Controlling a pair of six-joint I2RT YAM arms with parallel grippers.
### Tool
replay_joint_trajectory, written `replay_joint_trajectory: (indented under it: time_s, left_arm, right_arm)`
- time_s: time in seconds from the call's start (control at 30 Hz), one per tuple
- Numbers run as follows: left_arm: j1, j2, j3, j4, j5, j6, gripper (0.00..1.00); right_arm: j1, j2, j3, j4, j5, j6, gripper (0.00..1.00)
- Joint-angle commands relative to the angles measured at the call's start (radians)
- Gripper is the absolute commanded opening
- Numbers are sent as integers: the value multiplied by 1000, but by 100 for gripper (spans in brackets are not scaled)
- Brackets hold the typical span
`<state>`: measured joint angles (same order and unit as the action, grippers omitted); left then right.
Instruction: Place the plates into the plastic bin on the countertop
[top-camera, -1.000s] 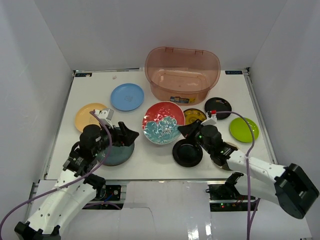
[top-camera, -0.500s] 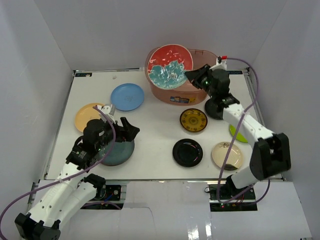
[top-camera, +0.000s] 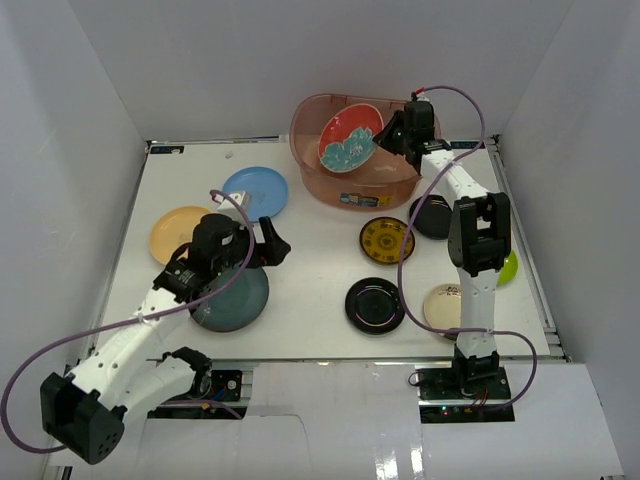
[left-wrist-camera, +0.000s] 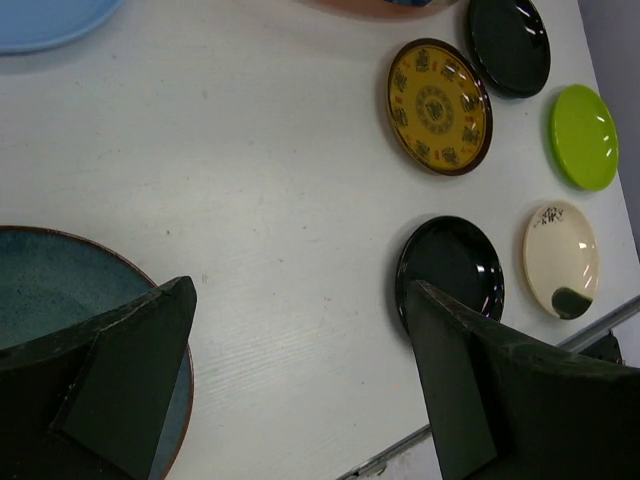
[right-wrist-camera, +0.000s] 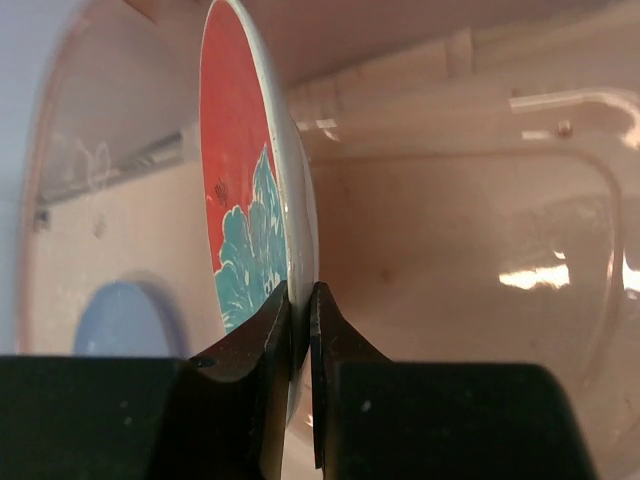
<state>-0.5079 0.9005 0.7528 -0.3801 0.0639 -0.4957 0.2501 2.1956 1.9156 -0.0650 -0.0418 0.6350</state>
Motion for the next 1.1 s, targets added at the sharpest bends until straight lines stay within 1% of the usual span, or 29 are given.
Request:
replay_joint_trajectory:
  time_s: [0.0,0.13,0.17,0.2,0.23,0.27,0.3,0.33,0.37,0.4,0.43,0.5,0.57,0.63,0.73,0.77,0.8,0.83,0.9,0.93,0.97,1.0,1.07]
  left_arm:
    - [2,113,97,38,-44,-12,96]
    - [34,257,179,41,-36,-24,95]
    - [66,280,198,38,-44,-26,95]
    - [90,313,215,35,-47,-33,95]
    - [121,328,239,46,-29,-55,95]
    - [194,342,249,55,6,-64,95]
    - [227,380,256,69,46,-72,94]
    - [255,406,270,75,53,-78,94]
    - [293,434,308,75,51,-73,93]
    - [302,463,327,75,34,-70,93]
    - [316,524,348,75,19,-69,93]
    - [356,587,414,78,19,-64,91]
    - [402,664,469,78,39,-66,88]
    - [434,704,496,99,28,-63,85]
    - [503,802,552,113,57,-57,80]
    - [508,860,571,113,95,-49,79]
    - [544,888,589,110,106,-40,76]
    - [557,914,630,93,111,-27,75]
    - [586,972,660,90,126,-18,74]
    - [600,988,686,92,131,-6,74]
    - [605,1002,701,92,139,3,74]
    - [609,1027,717,92,145,12,74]
    - [611,1054,758,92,157,34,73]
  right_arm:
    - [-3,-28,102,90,-95,-21,8]
    - [-6,10,92,67,-109,-11,8]
    - [-6,13,89,21,-104,-3,8]
    - [-6,9,64,21,-98,5,8]
    - [-5,1,42,28,-95,6,12]
    - [-5,-7,21,36,-87,11,19]
    - [-3,-29,-18,42,-69,9,28]
    - [-2,-40,-33,44,-55,6,46]
    - [-2,-51,-44,42,-46,0,53]
    - [-2,-69,-53,36,-29,-15,59]
    - [0,-77,-61,30,-14,-23,67]
    - [2,-106,-63,13,22,-55,74]
    - [2,-134,-61,-5,25,-72,86]
    - [2,-154,-58,-19,1,-98,92]
    - [3,-215,-93,-6,-58,-103,92]
    - [3,-256,-139,19,-70,-103,92]
    - [5,-281,-167,33,-95,-103,92]
    - [9,-305,-200,46,-110,-100,90]
    - [15,-399,-327,125,-148,-81,87]
    - [32,-469,-380,193,-158,-63,81]
    - [44,-500,-432,194,-165,-58,77]
    - [60,-531,-522,247,-168,-55,71]
    - [121,-597,-593,277,-161,-55,65]
